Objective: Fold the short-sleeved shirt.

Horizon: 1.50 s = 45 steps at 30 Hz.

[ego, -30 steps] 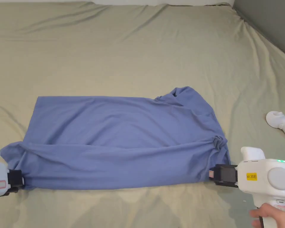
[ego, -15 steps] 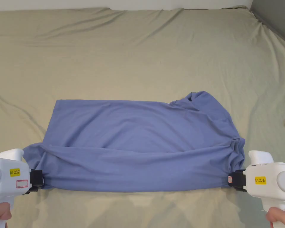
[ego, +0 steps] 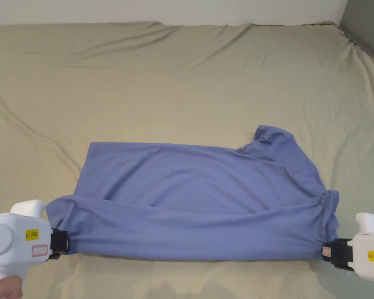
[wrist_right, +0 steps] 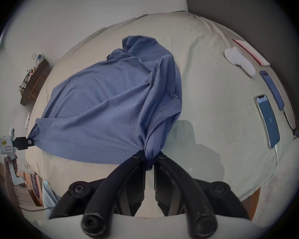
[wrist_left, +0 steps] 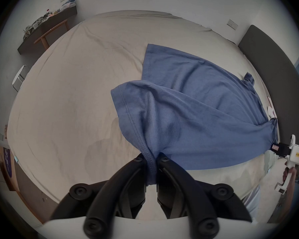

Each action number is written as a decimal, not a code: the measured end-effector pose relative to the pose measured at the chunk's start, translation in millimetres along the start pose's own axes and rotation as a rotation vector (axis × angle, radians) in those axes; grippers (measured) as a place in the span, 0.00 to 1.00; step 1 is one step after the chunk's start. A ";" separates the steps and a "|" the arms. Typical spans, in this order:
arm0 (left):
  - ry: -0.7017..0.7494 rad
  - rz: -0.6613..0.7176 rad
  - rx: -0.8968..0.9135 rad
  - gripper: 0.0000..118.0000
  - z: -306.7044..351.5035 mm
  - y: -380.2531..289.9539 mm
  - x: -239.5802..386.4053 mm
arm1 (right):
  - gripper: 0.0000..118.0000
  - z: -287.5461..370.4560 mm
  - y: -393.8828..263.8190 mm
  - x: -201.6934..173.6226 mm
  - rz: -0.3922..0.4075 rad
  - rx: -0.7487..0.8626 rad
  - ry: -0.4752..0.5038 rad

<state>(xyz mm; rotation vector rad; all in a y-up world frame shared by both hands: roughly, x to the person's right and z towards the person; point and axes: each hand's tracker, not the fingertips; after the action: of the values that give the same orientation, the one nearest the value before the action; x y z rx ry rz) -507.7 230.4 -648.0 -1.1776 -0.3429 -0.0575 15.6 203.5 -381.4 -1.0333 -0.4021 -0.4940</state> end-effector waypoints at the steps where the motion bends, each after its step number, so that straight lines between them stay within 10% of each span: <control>1: 0.000 -0.008 -0.001 0.08 4.9 -13.2 -0.7 | 0.07 6.3 -9.0 2.3 0.003 -0.011 0.000; 12: -0.023 0.008 -0.095 0.08 24.5 -105.0 -12.1 | 0.07 36.8 -78.6 22.9 -0.009 -0.071 -0.015; 14: -0.058 0.073 -0.068 0.36 24.8 -101.1 -18.0 | 0.45 36.2 -75.3 23.8 -0.029 -0.072 -0.019; 16: -0.029 0.080 -0.048 1.00 28.6 -91.9 -26.1 | 0.91 46.9 -74.1 24.1 -0.021 -0.059 -0.066; 21: 0.043 0.076 0.037 0.97 61.0 -61.6 -25.5 | 0.91 82.6 -48.0 27.6 -0.039 0.052 -0.040; 24: 0.019 0.073 0.119 0.88 58.2 -24.5 -27.7 | 0.73 93.7 -25.5 12.4 -0.014 0.194 -0.015; 26: -0.011 0.056 0.188 0.39 55.7 0.9 -20.7 | 0.00 87.4 -7.5 2.2 -0.022 0.215 -0.024; 27: -0.009 0.054 0.183 0.07 51.5 13.6 -15.6 | 0.00 85.1 -0.9 -1.5 -0.048 0.247 -0.013; 28: 0.012 0.049 0.192 0.00 47.8 20.7 -3.0 | 0.00 81.8 7.4 -5.4 -0.038 0.234 0.001; 33: -0.020 0.039 0.200 0.00 -1.4 84.8 8.7 | 0.00 59.8 41.8 -31.9 0.008 0.242 0.007; 36: 0.076 0.017 0.125 0.98 -51.9 126.6 12.7 | 0.00 42.4 54.6 -36.3 0.006 0.213 0.029; 41: 0.157 0.018 0.017 0.96 -125.6 164.2 20.9 | 0.00 5.4 76.4 -32.9 0.010 0.160 -0.004; 45: 0.143 0.018 -0.010 0.76 -144.3 168.7 27.7 | 0.00 -16.3 95.2 -21.4 -0.001 0.127 -0.032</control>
<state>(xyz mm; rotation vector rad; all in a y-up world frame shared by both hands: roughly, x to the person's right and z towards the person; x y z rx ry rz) -410.5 168.0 -839.5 -1.1793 -0.2062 -0.1276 53.1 233.4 -467.9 -0.9189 -0.4563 -0.4476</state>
